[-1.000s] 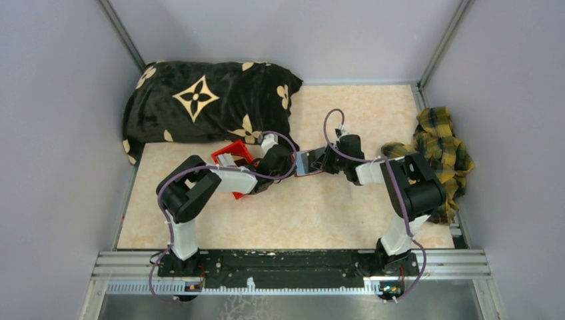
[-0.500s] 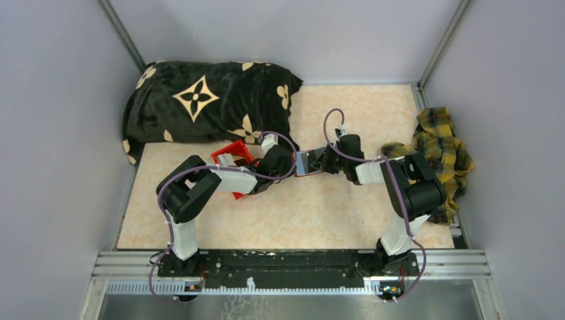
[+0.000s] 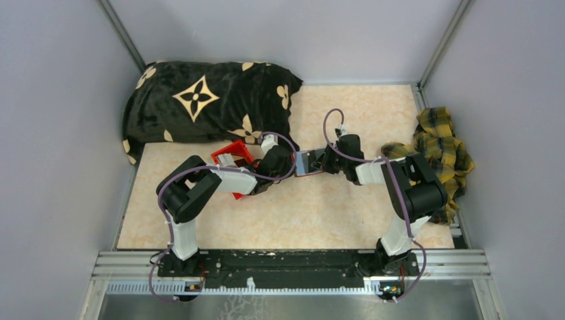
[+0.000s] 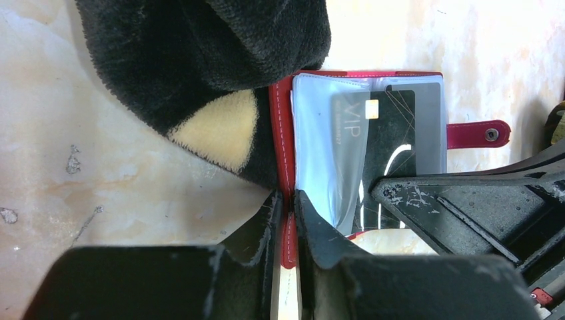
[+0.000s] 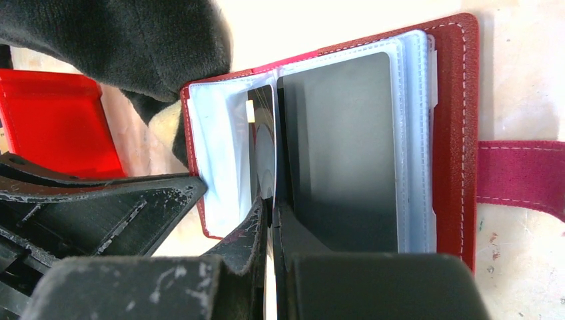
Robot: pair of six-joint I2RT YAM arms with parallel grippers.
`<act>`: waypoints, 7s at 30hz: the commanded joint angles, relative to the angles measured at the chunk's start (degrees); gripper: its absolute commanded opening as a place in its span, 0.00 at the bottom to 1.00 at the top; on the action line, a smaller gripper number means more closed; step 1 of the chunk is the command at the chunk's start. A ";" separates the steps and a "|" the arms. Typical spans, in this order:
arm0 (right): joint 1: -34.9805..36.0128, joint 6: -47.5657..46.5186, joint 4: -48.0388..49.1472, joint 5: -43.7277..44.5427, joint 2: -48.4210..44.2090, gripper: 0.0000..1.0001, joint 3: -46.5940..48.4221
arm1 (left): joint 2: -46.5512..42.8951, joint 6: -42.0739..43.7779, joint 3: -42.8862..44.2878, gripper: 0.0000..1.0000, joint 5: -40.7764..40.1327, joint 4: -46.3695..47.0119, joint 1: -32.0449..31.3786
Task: Put the credit cards into the card holder
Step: Insert the credit card into the card holder.
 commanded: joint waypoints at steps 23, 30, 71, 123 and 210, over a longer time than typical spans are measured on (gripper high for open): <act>-0.33 -3.79 -5.51 7.36 -1.01 0.00 -1.81 | 4.55 1.25 -6.24 0.13 4.04 -9.76 -1.60; 0.29 -3.81 -4.34 4.28 1.74 0.00 -1.80 | 4.86 1.34 -6.27 0.13 4.46 -9.06 -1.83; 0.29 -3.53 -9.58 -8.05 3.28 0.00 -2.00 | 4.53 3.47 -8.10 0.13 3.11 -6.75 -2.21; 3.61 -16.90 -34.33 14.60 -3.07 0.57 12.35 | 2.13 3.05 -11.27 0.17 2.06 -4.19 -2.14; 1.48 -12.33 -22.47 15.47 -1.02 0.00 11.06 | 8.24 6.34 -3.21 0.13 7.13 -4.02 -5.84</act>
